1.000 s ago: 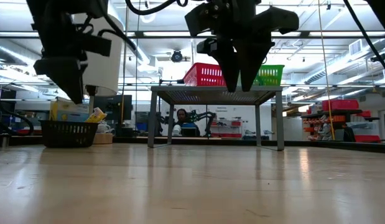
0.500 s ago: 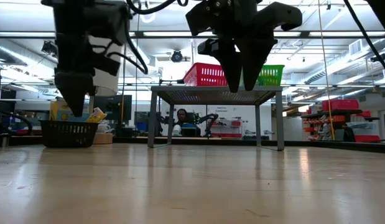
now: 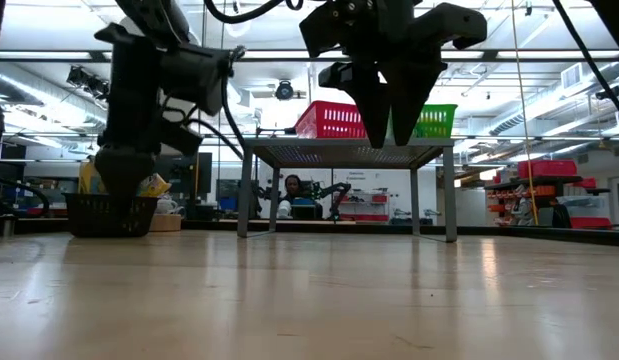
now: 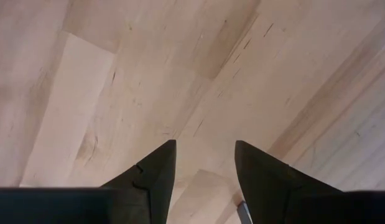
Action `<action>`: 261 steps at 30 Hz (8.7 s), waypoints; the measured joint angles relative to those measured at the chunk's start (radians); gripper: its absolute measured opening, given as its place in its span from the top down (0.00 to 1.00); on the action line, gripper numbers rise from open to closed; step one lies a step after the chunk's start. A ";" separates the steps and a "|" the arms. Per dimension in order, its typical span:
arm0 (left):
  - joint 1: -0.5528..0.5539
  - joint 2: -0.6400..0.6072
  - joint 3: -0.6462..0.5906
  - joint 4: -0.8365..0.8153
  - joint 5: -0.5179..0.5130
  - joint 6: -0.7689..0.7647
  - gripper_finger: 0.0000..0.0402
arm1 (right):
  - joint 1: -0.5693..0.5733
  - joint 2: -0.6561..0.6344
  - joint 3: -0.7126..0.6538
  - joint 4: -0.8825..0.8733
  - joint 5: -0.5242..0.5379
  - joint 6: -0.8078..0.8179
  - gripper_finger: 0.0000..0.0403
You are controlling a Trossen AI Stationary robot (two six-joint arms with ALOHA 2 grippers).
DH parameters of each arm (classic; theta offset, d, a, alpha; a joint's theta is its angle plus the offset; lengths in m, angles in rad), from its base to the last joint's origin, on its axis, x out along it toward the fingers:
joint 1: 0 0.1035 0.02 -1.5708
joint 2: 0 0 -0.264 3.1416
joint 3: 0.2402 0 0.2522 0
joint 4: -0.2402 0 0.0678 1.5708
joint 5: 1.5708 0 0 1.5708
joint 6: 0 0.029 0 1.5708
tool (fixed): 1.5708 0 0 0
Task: Pick & Place Office Desk Supplies
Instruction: Put the black bin on the shelf
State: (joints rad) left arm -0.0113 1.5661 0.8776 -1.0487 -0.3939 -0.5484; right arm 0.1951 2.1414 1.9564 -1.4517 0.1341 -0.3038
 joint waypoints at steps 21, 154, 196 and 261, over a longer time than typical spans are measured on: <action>-0.058 0.061 0.000 0.190 0.045 0.073 0.88 | 0.000 0.000 0.000 -0.006 0.000 -0.008 0.57; -0.792 -1.288 -0.641 1.012 -0.103 0.758 1.00 | -0.085 0.454 0.376 0.782 -0.110 -0.072 0.75; -0.792 -1.287 -0.640 1.015 -0.133 0.739 1.00 | 0.089 0.450 0.374 0.659 0.610 -0.133 0.98; -0.792 -1.288 -0.640 0.999 -0.133 0.719 1.00 | -0.227 0.071 0.377 0.222 0.355 -0.033 0.98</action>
State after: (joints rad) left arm -0.8036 0.2783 0.2375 -0.0493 -0.5266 0.1711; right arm -0.0321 2.2120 2.3329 -1.2292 0.4887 -0.3371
